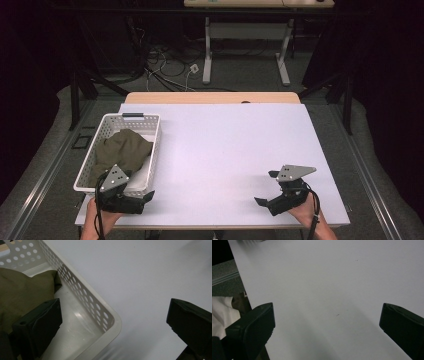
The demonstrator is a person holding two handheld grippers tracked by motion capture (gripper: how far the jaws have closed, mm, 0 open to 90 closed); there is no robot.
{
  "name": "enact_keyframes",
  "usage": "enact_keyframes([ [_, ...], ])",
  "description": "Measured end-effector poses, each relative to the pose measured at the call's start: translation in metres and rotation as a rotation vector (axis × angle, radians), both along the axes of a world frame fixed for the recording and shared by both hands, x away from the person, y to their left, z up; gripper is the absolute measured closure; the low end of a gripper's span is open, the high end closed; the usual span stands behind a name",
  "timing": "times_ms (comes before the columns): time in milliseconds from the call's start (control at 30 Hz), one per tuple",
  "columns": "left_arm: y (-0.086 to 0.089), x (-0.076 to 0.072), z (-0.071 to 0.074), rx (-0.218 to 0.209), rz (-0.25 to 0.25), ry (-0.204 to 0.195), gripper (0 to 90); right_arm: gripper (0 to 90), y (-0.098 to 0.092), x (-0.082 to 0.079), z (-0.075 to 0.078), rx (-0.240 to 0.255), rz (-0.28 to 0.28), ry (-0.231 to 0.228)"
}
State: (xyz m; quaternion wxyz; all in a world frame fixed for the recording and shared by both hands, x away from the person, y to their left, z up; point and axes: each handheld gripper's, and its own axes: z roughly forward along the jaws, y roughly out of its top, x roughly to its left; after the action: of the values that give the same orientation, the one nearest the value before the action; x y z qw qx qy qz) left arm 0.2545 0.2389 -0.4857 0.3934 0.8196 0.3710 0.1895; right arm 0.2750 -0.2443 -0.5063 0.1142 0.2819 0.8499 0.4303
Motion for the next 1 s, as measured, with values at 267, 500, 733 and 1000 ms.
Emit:
enact_keyframes([
  [267,0.002,0.001,-0.001,0.0,0.01,0.009,0.0,0.0,-0.001,0.002,-0.002,0.008,0.002,0.005],
  [500,0.001,0.002,0.001,0.016,0.021,0.016,0.0,0.0,-0.001,0.005,-0.003,0.018,-0.001,0.006],
  [733,0.004,0.003,0.009,0.02,0.036,0.002,0.0,0.0,0.002,0.006,-0.003,0.015,0.003,0.002],
  [1000,0.008,0.009,0.016,0.017,0.048,0.004,0.0,0.0,0.004,0.004,-0.002,0.001,0.0,0.005],
])
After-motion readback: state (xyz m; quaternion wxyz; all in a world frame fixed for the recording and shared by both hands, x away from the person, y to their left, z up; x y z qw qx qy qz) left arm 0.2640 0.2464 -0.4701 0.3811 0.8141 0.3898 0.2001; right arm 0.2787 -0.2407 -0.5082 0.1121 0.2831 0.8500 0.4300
